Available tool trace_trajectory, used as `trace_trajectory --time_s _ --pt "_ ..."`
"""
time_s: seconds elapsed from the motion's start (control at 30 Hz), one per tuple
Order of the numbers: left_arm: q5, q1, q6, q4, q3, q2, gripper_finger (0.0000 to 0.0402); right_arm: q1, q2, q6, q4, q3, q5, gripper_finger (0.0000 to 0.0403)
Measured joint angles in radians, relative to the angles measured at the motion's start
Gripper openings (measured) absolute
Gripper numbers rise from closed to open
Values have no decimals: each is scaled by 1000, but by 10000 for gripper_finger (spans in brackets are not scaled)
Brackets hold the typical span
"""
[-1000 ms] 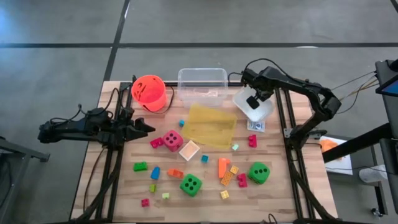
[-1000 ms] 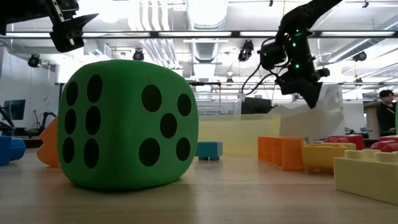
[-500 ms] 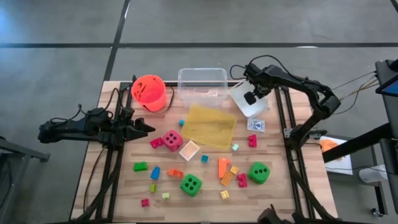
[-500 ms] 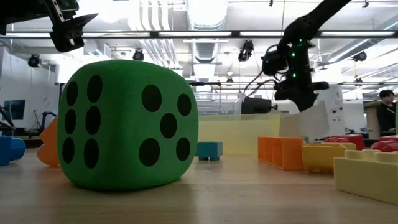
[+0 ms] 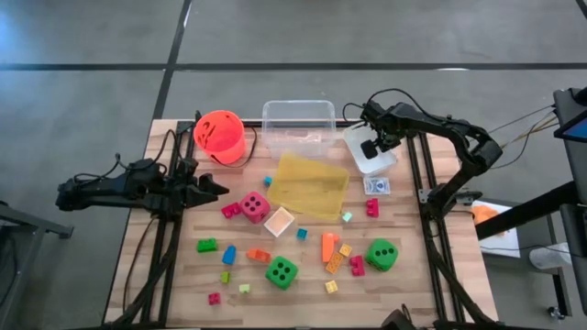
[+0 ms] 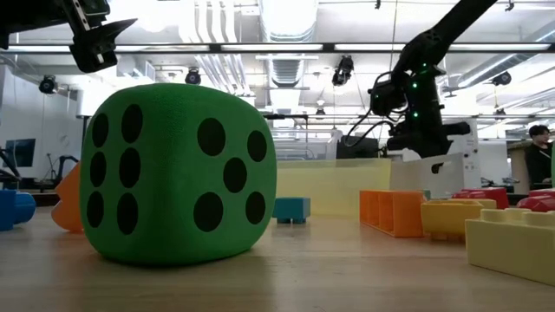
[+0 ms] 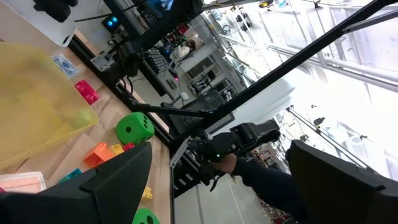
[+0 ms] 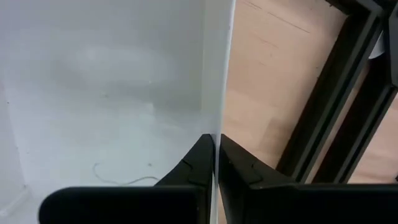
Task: Pick & Place Toys
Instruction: Adjust the white bin, then put the red game piece into the yellow bin
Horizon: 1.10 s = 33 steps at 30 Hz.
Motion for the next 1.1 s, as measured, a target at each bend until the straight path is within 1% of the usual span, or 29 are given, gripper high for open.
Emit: trace_trajectory --time_s 0.23,0.47,0.53,0.63,0.93,1.0,1.1 --pt "3 0 -16 0 0 0 370 1 -6 -60 12 23 -6 13" --pt "7 0 -19 0 0 0 370 -4 -16 -107 9 49 -81 14" --pt "7 1 -18 0 0 0 370 -8 -16 -108 7 46 -104 23" --pt "12 1 -19 0 0 0 370 -11 -16 -107 4 32 -108 57" --pt "20 1 -18 0 0 0 370 -13 -17 -95 7 33 -94 198" --pt "25 0 -18 0 0 0 370 -13 -23 -87 1 33 -102 221" --pt "34 0 -18 0 0 0 370 -13 -47 -53 -25 32 -127 245"
